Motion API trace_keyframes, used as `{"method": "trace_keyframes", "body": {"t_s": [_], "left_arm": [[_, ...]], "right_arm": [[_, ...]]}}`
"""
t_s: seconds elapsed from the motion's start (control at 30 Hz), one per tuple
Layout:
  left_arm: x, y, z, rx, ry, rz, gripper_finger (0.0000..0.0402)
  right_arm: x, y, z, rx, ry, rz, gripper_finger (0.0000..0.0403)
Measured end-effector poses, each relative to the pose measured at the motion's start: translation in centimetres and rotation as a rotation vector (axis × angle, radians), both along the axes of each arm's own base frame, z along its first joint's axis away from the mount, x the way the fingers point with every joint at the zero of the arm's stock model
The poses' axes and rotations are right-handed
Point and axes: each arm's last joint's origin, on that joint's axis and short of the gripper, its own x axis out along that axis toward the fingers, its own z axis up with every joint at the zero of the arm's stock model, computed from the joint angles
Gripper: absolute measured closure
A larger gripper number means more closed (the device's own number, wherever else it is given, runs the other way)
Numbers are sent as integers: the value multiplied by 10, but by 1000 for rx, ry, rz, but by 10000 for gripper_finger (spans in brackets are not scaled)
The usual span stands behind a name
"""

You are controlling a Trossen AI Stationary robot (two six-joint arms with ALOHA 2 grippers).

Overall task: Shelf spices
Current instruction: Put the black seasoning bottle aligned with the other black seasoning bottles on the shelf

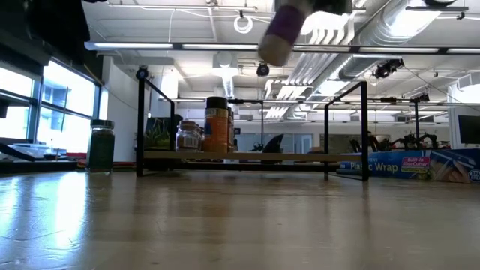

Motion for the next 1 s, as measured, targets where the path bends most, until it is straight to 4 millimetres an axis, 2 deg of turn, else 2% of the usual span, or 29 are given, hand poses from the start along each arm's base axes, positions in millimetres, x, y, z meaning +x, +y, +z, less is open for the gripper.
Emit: {"method": "trace_keyframes", "body": {"t_s": [0.27, 0.43, 0.6, 0.8, 1.0], "left_arm": [[1, 8, 2, 11, -18, 41, 127], [1, 8, 2, -2, -11, 35, 127], [1, 8, 2, -6, -10, 34, 127], [2, 8, 2, -4, -11, 34, 127], [2, 8, 2, 3, -10, 26, 127]], "right_arm": [[84, -45, -14, -4, 19, -136, 215], [123, -64, -31, -3, 64, -178, 215], [140, -73, -53, -3, 203, -197, 215], [152, -76, -76, -3, 281, -197, 215], [155, -76, -83, 3, 279, -203, 215]]}}
